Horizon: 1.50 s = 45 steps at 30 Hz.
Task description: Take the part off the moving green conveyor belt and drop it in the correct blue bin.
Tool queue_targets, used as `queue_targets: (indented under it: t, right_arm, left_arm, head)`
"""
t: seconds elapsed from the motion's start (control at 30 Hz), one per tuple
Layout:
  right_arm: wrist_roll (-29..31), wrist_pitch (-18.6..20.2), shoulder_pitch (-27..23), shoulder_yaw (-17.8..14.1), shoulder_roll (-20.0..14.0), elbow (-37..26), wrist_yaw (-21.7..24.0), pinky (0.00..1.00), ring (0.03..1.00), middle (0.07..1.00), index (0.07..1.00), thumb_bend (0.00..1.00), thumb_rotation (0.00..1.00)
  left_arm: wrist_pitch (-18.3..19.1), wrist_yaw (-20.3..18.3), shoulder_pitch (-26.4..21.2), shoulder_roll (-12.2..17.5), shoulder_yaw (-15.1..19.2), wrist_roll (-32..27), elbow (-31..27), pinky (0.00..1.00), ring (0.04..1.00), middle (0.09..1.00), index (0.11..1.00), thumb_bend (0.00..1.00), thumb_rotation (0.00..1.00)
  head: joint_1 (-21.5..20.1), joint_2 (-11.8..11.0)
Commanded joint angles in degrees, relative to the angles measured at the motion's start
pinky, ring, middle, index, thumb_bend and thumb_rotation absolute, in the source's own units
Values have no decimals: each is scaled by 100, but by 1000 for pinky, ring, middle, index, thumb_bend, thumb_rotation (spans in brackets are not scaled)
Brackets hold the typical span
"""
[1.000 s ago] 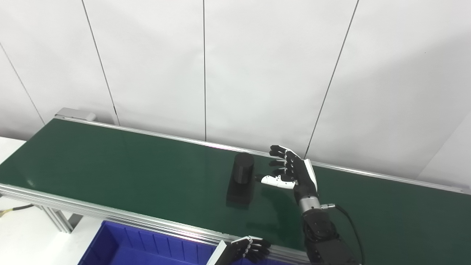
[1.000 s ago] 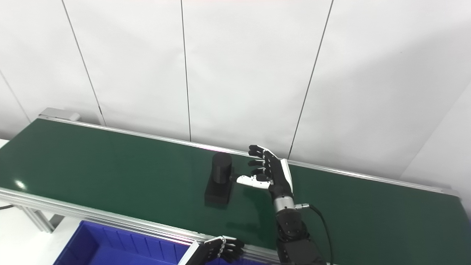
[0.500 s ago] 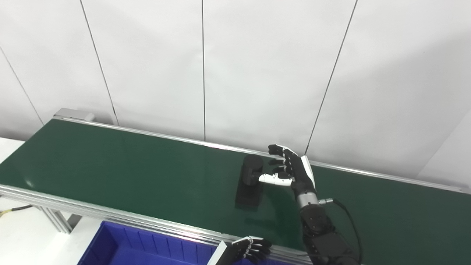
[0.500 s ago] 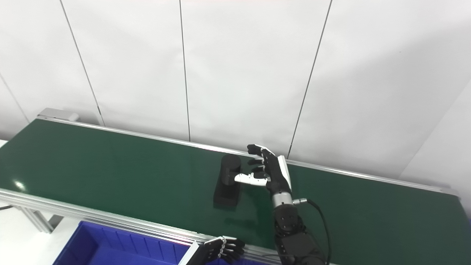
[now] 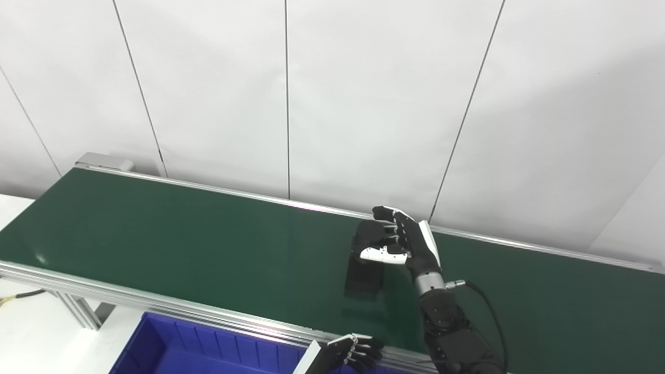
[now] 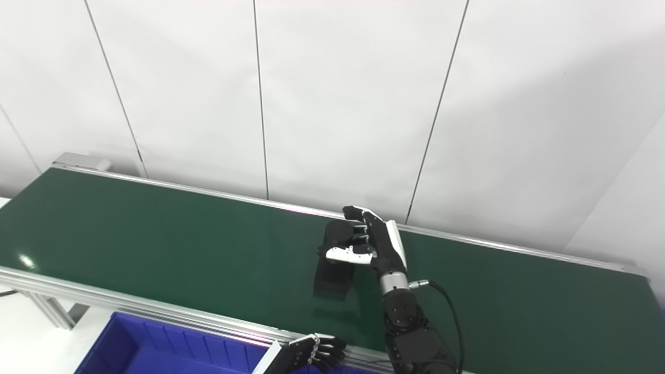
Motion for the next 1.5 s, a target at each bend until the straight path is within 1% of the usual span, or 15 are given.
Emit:
queue_targets:
  t: [0.0, 0.13, 0.17, 0.2, 0.23, 0.27, 0.33, 0.47, 0.67, 0.83, 1.0, 1.13, 1.33, 1.43, 1.47]
  right_arm:
    - [-47, -210, -246, 33, 44, -144, 10, 541, 662, 761, 738, 999, 208]
    - [-12, -182, -202, 17, 70, -150, -2, 518, 626, 714, 700, 970, 183]
    - [12, -167, -197, -1, 79, -147, 3, 496, 587, 647, 658, 927, 152]
    - [14, -160, -182, -5, 81, -166, 2, 457, 535, 570, 597, 778, 93]
    - [10, -159, -172, -4, 80, -181, 1, 436, 507, 531, 564, 688, 60]
    - [-3, -162, -167, 4, 76, -183, -2, 417, 484, 497, 535, 611, 32]
    - [-14, -176, -160, 15, 66, -180, 11, 346, 402, 446, 511, 538, 4]
    - [-24, -191, -138, 40, 36, -215, 71, 288, 349, 432, 515, 526, 0]
    - [-26, -167, -110, 61, 1, -339, 148, 302, 358, 434, 509, 527, 0]
    - [-41, -132, 16, 45, -17, -719, 143, 303, 366, 429, 510, 527, 0]
    - [-85, -152, 277, 35, -77, -1387, 136, 294, 362, 436, 513, 527, 0]
    - [12, -97, 652, -35, -162, -2334, 310, 288, 354, 434, 511, 527, 0]
    - [83, 385, 1369, -104, -343, -4182, 618, 279, 348, 432, 516, 526, 0]
    - [199, 675, 1690, -185, -433, -4899, 774, 274, 342, 433, 517, 526, 1]
    - [218, 777, 1779, -211, -457, -5102, 814, 266, 334, 430, 517, 526, 0]
  left_arm:
    - [-228, -26, -38, -43, 27, -29, -191, 590, 637, 682, 709, 862, 0]
    - [-228, -26, -43, -32, 26, -25, -183, 589, 636, 681, 709, 864, 0]
    - [-228, -32, -43, -30, 27, -34, -184, 593, 637, 682, 710, 864, 0]
    - [-228, -27, -47, -23, 22, -38, -178, 595, 638, 681, 710, 864, 0]
    - [-228, -22, -51, -18, 18, -39, -174, 596, 638, 680, 710, 864, 0]
    - [-228, -26, -51, -14, 17, -44, -174, 597, 638, 680, 710, 864, 0]
    - [-228, -43, -49, -9, 22, -51, -177, 602, 642, 681, 711, 864, 0]
    - [-228, -102, -38, -13, 49, -92, -185, 609, 647, 684, 712, 863, 0]
    - [-228, -153, -32, -23, 88, -87, -187, 615, 649, 684, 712, 863, 0]
    - [-228, -195, -17, -46, 136, -59, -187, 620, 650, 683, 714, 866, 0]
    - [-228, -237, -1, -82, 175, -35, -222, 622, 651, 682, 716, 863, 0]
    - [-228, -263, -6, -100, 185, -91, -236, 623, 650, 681, 713, 864, 0]
    - [-227, -336, -19, -93, 224, -121, -294, 622, 653, 684, 717, 856, 0]
    - [-224, -436, -15, -78, 276, -182, -349, 627, 656, 687, 720, 851, 0]
    - [-223, -468, -15, -66, 296, -200, -373, 628, 657, 688, 722, 847, 0]
  head:
    - [-1, 15]
    - [-12, 11]
    - [-12, 11]
    - [-17, 16]
    - [-17, 16]
    - [-19, 15]
    - [-29, 17]
    - [-43, 17]
    - [-58, 29]
    - [-76, 48]
    - [-75, 80]
    - [-129, 103]
    - [-478, 223]
    - [-581, 262]
    - [-740, 343]
